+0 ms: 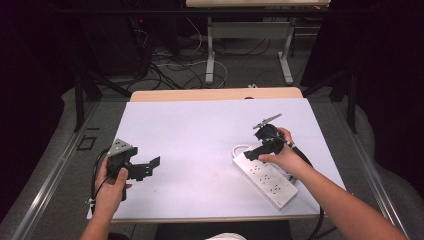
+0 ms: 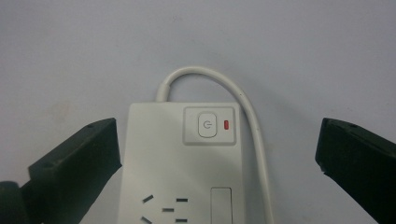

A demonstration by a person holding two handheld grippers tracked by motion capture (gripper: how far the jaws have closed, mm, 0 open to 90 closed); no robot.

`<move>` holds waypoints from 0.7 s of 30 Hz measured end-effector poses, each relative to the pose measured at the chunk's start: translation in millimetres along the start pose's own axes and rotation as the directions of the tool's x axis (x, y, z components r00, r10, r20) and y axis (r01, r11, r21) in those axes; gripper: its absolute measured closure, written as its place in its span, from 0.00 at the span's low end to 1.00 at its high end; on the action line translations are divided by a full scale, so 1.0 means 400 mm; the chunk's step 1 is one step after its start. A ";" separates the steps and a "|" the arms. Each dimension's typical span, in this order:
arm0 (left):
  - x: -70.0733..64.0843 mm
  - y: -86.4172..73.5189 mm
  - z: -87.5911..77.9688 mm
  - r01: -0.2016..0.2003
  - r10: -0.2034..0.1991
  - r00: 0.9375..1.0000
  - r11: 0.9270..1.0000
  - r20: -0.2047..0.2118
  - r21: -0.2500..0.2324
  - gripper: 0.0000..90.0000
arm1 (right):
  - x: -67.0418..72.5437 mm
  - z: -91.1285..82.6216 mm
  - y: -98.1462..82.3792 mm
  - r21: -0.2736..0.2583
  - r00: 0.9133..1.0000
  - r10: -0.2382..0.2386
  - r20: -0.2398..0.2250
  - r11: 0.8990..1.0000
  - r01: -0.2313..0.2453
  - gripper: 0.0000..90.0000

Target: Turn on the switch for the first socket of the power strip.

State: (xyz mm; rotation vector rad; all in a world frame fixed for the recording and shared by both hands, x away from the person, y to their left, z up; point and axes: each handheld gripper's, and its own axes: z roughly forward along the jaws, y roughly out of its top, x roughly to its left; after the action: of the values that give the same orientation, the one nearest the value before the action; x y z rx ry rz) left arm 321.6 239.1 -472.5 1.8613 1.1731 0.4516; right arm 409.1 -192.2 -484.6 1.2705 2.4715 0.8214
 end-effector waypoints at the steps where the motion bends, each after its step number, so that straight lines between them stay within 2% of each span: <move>1: 0.000 0.000 0.000 0.000 0.000 1.000 1.000 -0.002 0.000 0.08 | 0.000 -0.002 0.000 0.001 1.000 -0.003 -0.005 1.000 0.003 0.00; 14: 0.005 -0.005 0.005 0.000 0.000 1.000 1.000 -0.017 0.004 0.08 | 0.002 -0.010 0.001 -0.032 1.000 -0.007 0.010 0.999 0.007 0.00; 15: 0.003 -0.006 0.006 0.015 -0.015 1.000 1.000 -0.020 -0.003 0.07 | 0.002 -0.013 0.001 -0.039 1.000 -0.004 0.013 0.999 0.004 0.00; 21: 0.009 -0.009 0.006 0.031 -0.031 0.999 1.000 -0.035 -0.003 0.05 | -0.011 -0.030 0.002 -0.099 0.999 -0.008 0.042 0.995 0.012 0.00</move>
State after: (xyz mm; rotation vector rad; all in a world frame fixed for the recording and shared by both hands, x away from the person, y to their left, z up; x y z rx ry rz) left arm 323.1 241.8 -477.3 1.8373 1.2227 0.4696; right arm 406.7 -199.7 -474.6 1.2272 2.3722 0.8939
